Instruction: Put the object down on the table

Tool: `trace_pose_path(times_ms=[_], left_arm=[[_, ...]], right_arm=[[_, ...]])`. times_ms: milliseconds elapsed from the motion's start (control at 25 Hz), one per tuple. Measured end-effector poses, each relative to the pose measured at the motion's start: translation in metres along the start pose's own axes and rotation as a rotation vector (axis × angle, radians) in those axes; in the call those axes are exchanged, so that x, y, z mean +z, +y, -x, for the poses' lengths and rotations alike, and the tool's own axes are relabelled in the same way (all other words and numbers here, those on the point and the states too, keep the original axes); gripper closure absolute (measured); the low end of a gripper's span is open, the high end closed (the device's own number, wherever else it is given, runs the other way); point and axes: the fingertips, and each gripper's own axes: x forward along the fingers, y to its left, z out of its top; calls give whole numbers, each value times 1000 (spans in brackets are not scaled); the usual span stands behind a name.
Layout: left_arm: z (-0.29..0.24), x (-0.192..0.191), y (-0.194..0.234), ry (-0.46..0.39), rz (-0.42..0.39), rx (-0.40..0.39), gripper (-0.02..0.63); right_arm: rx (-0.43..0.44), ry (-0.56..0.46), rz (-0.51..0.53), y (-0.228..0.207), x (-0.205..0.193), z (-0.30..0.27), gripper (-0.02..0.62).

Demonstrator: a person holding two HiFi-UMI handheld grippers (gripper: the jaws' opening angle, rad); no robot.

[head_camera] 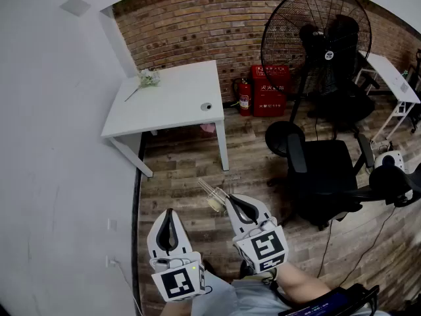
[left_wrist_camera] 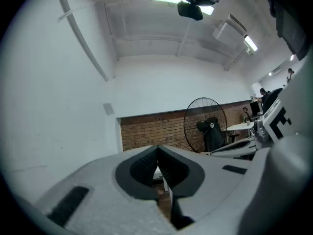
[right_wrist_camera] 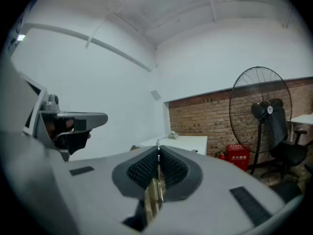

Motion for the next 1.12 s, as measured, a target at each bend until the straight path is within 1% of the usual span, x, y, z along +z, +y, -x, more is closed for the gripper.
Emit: trace_pose_path(times_ms=[280,480,640,880,1120], left_arm=[[3,2,-18,3,-3,6,598],[9,-3,-14,17,-13,23,598],[4,-10,-9,30,-12,31,598],[-20,-26,8,48,-2,26,598],[-69,-50,39,64,15,15,598]], right_arm=[[19,-13,0,-11,1,12,583],[32,-26,-25,-11,-3,13,583],[39,-20,-18,-10,-5,5,583],[25,9,-25,-14,-14,-25,583],[14,36,-19,-19,-21,-83,583]])
